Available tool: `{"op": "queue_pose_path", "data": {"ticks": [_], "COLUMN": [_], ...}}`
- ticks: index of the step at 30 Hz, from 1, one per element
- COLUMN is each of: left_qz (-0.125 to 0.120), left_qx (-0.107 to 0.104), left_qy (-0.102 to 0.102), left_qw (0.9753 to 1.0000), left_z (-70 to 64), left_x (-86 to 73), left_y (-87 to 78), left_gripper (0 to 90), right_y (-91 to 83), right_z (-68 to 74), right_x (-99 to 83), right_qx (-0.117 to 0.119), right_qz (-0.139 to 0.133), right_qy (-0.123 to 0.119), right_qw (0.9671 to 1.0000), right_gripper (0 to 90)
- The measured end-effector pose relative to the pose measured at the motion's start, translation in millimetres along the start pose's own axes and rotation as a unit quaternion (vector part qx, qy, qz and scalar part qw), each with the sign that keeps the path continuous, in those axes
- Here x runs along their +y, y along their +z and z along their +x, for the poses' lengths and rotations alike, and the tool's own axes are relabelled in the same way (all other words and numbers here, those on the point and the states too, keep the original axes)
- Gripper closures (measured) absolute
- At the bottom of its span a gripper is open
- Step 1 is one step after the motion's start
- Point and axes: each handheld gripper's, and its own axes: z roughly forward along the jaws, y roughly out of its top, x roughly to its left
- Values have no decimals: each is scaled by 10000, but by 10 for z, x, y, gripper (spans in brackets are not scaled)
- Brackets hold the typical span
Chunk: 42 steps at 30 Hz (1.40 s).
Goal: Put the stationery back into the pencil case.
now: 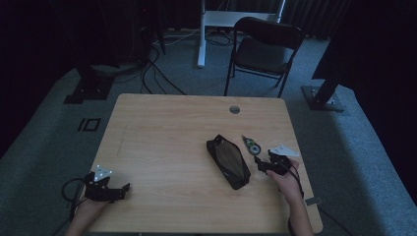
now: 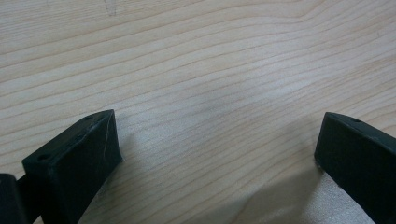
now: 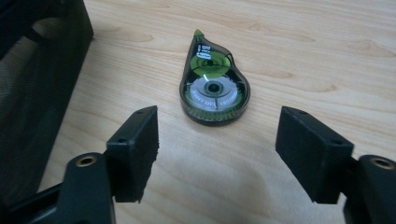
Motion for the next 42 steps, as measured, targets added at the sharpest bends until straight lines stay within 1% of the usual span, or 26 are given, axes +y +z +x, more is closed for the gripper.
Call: {"op": "queue_pose_path", "data": {"ticks": [3,11,14,17,21,27,31,34,36,38,40,42], "left_qz": [1,0,1,1,1,0,0,0,0,0,1,1], "left_qx": [1,0,0,0,0,0,0,0,0,-1,0,1], "left_qy": [1,1,0,0,1,0,0,0,0,-1,0,1], "left_qw": [10000,10000,10000,10000,10000,10000,10000,10000,10000,10000,10000,10000], "left_z": [0,0,0,0,0,0,0,0,0,0,0,0], "left_x": [0,0,0,0,0,0,0,0,0,0,0,0], "left_y": [0,0,0,0,0,0,0,0,0,0,0,0], "left_gripper": [1,1,1,1,1,1,1,1,1,1,1,1], "right_y": [50,190,232,273,336,438,514,570,591,600,631,639], "right_z": [-1,-14,-18,-18,-24,-23,-29,-33,-26,-23,-23,-25], "right_x": [36,133,158,175,221,302,316,316,329,335,347,354], "right_qx": [7,1,21,-15,-3,-39,-60,-44,-49,-35,-50,-48], "right_qz": [28,127,128,161,213,320,339,435,471,482,584,598], "right_qy": [-45,-69,-110,-162,-164,-290,-277,-239,-277,-249,-295,-278], "right_qw": [10000,9999,9999,9997,9996,9991,9990,9988,9985,9985,9978,9978], "right_gripper": [276,256,252,249,242,242,229,226,226,226,239,247]}}
